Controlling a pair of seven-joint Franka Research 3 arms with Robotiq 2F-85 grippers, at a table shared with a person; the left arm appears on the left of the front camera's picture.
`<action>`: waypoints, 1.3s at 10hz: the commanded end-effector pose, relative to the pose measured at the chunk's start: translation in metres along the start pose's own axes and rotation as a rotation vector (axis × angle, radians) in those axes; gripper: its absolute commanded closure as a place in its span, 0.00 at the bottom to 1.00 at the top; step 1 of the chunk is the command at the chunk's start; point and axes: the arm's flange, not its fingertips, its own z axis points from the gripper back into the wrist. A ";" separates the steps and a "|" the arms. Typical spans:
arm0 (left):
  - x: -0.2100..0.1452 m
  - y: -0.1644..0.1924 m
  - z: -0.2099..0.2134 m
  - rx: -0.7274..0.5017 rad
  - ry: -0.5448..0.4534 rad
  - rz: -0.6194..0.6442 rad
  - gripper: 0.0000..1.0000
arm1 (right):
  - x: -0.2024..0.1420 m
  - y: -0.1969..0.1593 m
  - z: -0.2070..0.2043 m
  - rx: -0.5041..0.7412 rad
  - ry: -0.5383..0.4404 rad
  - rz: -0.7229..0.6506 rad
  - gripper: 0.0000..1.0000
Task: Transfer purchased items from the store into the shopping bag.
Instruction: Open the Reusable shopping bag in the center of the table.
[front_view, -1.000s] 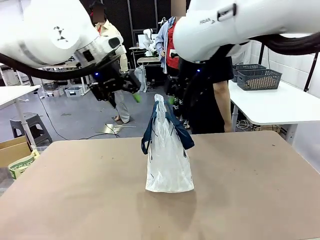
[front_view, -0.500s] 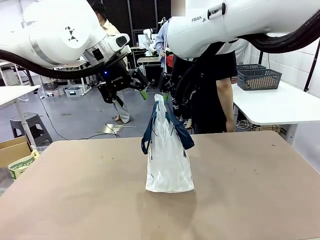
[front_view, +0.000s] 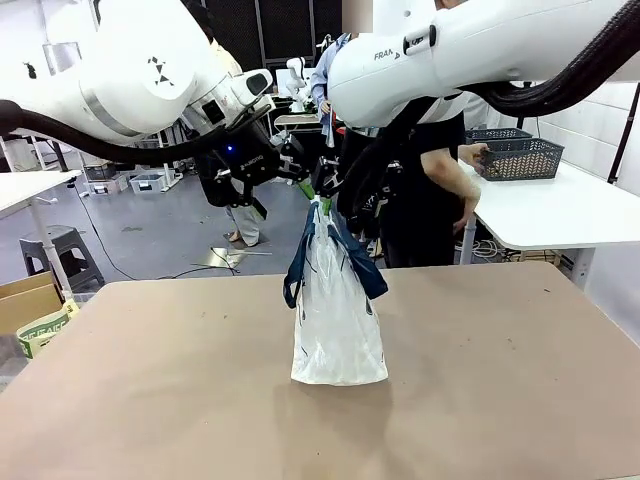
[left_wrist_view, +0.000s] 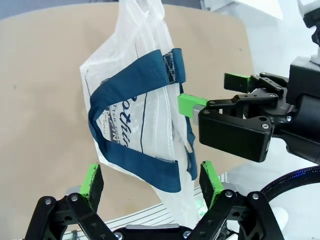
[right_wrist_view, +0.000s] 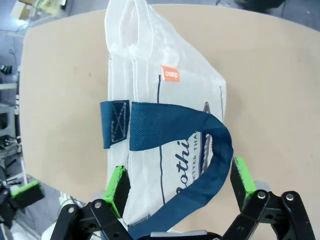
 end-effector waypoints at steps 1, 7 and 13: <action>-0.002 0.001 -0.007 -0.046 -0.007 0.006 0.00 | 0.005 0.005 0.004 0.022 0.006 -0.018 0.00; -0.003 -0.003 -0.031 -0.033 0.058 0.014 0.00 | 0.007 0.000 0.001 0.061 0.033 -0.010 0.00; -0.010 0.007 -0.039 -0.005 0.082 0.039 0.00 | 0.005 0.004 0.001 0.059 0.050 0.001 0.00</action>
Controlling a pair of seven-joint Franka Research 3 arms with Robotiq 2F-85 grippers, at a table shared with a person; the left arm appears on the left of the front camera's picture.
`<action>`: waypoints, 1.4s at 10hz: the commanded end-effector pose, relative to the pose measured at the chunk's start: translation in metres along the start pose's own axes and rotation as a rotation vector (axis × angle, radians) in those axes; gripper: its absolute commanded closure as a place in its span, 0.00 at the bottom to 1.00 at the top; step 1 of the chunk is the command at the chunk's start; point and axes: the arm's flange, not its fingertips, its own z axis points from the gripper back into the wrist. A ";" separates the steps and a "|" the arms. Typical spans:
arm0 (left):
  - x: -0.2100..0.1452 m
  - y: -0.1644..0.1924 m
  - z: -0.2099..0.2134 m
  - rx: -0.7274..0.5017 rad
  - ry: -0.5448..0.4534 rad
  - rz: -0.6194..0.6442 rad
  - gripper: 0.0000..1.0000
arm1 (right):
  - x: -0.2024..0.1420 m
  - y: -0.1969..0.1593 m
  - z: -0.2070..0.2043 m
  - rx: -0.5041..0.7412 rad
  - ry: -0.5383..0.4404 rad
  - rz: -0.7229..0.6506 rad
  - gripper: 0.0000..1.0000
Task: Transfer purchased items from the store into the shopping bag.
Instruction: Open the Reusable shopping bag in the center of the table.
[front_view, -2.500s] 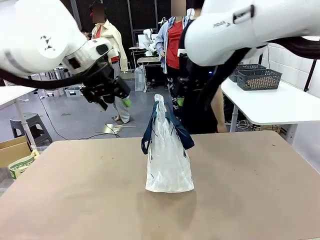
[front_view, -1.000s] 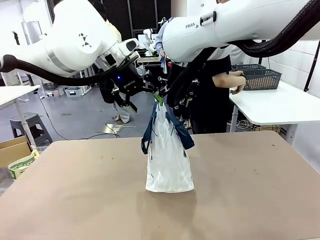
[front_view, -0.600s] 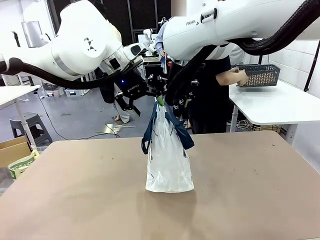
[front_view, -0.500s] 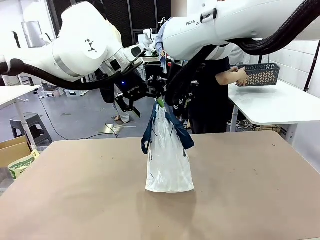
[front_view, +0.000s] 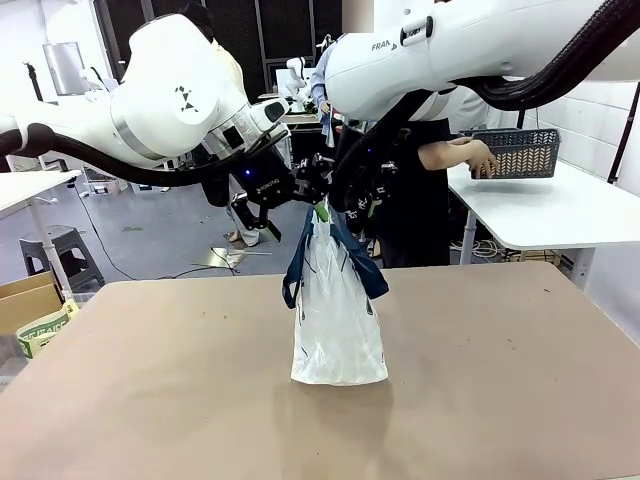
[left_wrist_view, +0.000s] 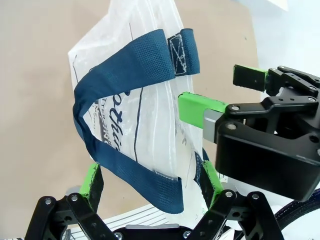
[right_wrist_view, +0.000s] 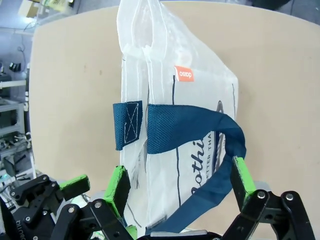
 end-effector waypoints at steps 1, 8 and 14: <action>-0.006 0.009 -0.001 0.000 0.013 0.032 0.00 | 0.001 0.002 -0.004 0.010 0.042 0.021 0.00; -0.002 0.020 -0.018 -0.003 0.054 0.075 0.00 | -0.005 -0.006 -0.023 -0.057 0.113 0.003 0.00; 0.001 0.022 -0.027 0.027 0.038 0.019 0.22 | -0.010 -0.006 -0.046 -0.064 0.043 0.216 0.18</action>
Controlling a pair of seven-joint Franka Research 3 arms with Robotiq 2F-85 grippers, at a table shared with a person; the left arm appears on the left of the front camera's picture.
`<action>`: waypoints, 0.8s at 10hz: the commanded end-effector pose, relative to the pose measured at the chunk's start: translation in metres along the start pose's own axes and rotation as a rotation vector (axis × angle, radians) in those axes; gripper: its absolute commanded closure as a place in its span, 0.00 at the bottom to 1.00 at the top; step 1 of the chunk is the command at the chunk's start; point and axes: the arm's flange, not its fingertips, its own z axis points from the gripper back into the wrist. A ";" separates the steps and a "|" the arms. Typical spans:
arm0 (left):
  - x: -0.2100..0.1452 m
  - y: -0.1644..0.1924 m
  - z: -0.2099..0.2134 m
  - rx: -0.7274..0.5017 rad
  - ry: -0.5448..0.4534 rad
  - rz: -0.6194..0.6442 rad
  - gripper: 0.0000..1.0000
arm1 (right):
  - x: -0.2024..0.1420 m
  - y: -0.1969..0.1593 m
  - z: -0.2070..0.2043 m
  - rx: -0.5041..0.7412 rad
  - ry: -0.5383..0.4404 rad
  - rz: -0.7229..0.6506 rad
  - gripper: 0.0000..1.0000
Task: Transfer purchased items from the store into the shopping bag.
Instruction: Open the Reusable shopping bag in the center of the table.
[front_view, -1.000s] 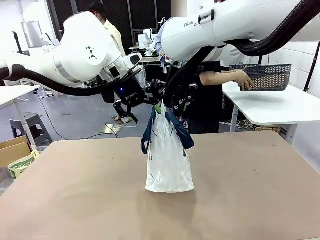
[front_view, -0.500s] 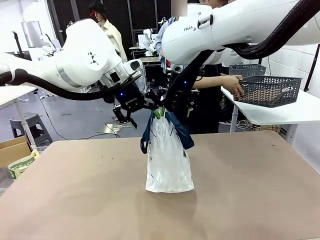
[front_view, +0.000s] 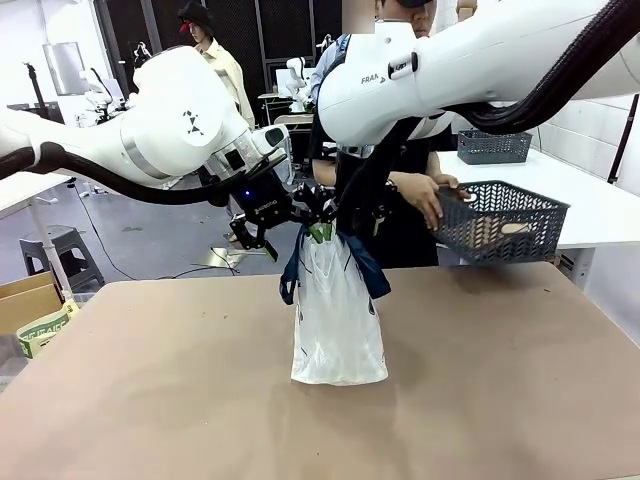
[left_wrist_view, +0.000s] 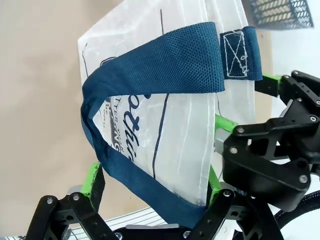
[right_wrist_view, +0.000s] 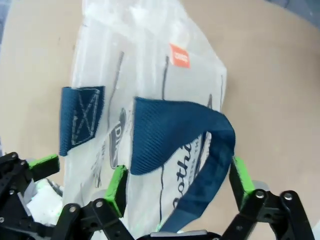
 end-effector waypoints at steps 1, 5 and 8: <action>-0.003 0.002 0.003 0.006 -0.016 -0.023 0.42 | -0.004 -0.004 -0.008 0.017 -0.044 0.040 0.37; -0.006 0.006 0.010 0.010 -0.011 -0.020 1.00 | -0.005 -0.006 -0.007 0.027 -0.039 0.021 1.00; -0.007 0.013 0.020 0.012 -0.010 -0.025 1.00 | -0.010 -0.010 0.003 0.029 -0.046 0.013 1.00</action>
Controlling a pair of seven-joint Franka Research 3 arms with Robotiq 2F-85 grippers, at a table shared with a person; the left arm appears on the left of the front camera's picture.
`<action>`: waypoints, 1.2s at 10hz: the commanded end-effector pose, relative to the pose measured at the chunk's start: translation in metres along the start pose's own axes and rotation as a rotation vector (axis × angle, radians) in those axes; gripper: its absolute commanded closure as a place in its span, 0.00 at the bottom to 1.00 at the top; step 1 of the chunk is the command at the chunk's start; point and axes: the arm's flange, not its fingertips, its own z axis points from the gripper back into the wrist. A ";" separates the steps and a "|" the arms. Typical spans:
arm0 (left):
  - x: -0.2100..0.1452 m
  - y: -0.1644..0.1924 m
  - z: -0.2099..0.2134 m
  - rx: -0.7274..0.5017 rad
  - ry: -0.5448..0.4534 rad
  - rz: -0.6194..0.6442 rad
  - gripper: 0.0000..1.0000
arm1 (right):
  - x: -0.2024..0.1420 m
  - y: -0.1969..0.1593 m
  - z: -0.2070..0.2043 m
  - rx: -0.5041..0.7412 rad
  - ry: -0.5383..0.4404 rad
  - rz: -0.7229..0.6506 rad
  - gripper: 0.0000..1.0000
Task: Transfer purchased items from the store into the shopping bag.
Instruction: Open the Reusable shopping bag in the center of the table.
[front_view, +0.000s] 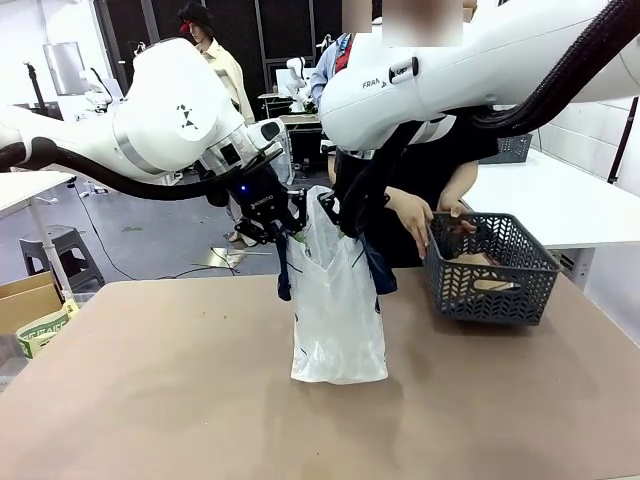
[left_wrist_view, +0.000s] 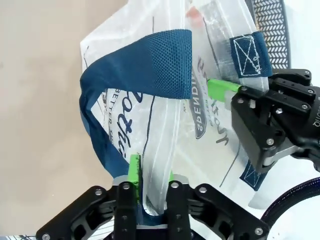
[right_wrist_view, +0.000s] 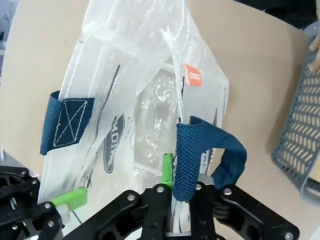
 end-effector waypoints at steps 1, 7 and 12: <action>-0.008 0.017 0.010 0.008 0.012 -0.013 1.00 | -0.015 -0.010 0.006 0.014 -0.018 -0.019 1.00; -0.023 0.054 0.038 0.176 0.037 -0.011 1.00 | -0.037 -0.026 0.021 -0.054 -0.017 0.068 1.00; -0.027 0.066 0.044 0.265 -0.003 0.034 1.00 | -0.046 -0.031 0.021 -0.075 -0.013 0.151 1.00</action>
